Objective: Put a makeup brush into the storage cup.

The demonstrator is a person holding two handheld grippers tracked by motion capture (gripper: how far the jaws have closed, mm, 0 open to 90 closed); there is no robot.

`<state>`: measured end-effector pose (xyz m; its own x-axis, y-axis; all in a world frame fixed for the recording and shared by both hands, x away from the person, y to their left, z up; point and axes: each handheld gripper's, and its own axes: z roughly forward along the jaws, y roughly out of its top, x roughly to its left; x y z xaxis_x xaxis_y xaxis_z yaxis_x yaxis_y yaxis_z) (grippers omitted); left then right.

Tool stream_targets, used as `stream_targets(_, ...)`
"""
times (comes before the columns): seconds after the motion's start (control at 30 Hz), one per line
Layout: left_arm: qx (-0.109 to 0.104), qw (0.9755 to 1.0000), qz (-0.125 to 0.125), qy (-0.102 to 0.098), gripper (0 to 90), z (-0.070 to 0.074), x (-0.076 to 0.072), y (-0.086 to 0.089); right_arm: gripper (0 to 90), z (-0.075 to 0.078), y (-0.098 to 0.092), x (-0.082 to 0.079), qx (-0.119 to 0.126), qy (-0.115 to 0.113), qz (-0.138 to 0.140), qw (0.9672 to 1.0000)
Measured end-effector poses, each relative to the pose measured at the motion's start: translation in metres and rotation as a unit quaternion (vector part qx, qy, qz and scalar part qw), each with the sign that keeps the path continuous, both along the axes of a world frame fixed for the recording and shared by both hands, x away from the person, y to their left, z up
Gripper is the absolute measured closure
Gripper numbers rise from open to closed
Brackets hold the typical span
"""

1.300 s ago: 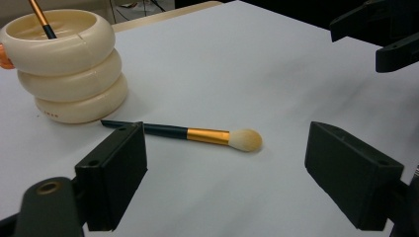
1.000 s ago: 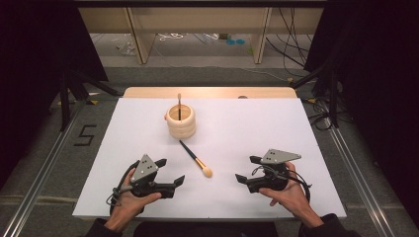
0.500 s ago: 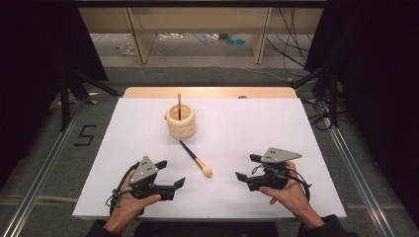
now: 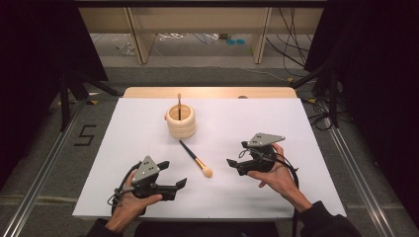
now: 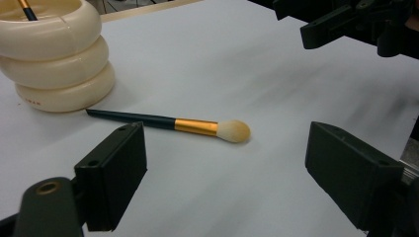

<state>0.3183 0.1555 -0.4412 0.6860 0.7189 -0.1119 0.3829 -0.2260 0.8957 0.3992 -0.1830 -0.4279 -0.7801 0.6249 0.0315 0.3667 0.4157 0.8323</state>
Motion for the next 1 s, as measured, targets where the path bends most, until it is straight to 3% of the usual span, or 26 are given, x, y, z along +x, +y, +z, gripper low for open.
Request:
stream_targets(0.13, 0.004, 1.0000, 0.004, 0.000, 15.9, -0.001, 0.003, 0.002, 16.6, -0.002, 0.012, 0.011, -0.016, 0.009, 0.005, 0.9998)
stream_targets(0.3, 0.004, 1.0000, 0.004, 0.004, 16.0, -0.004, 0.007, 0.005, 19.9, -0.003, 0.039, 0.025, -0.040, 0.016, 0.032, 0.9986)
stream_targets(0.7, 0.006, 1.0000, -0.001, 0.007, 16.0, -0.005, 0.010, 0.005, 21.1, -0.013, 0.084, 0.042, -0.084, 0.022, 0.053, 0.9949)
stream_targets(0.77, 0.007, 0.9999, 0.000, 0.007, 16.0, -0.005, 0.009, 0.004, 23.6, -0.015, 0.092, 0.048, -0.096, 0.040, 0.061, 0.9927)
stream_targets(0.9, 0.009, 0.9999, 0.000, 0.009, 16.0, -0.006, 0.008, 0.004, 25.7, -0.019, 0.101, 0.053, -0.104, 0.049, 0.068, 0.9910)
stream_targets(1.0, 0.012, 0.9999, -0.001, 0.011, 16.0, -0.007, 0.008, 0.005, 30.7, -0.023, 0.113, 0.056, -0.130, 0.058, 0.081, 0.9866)
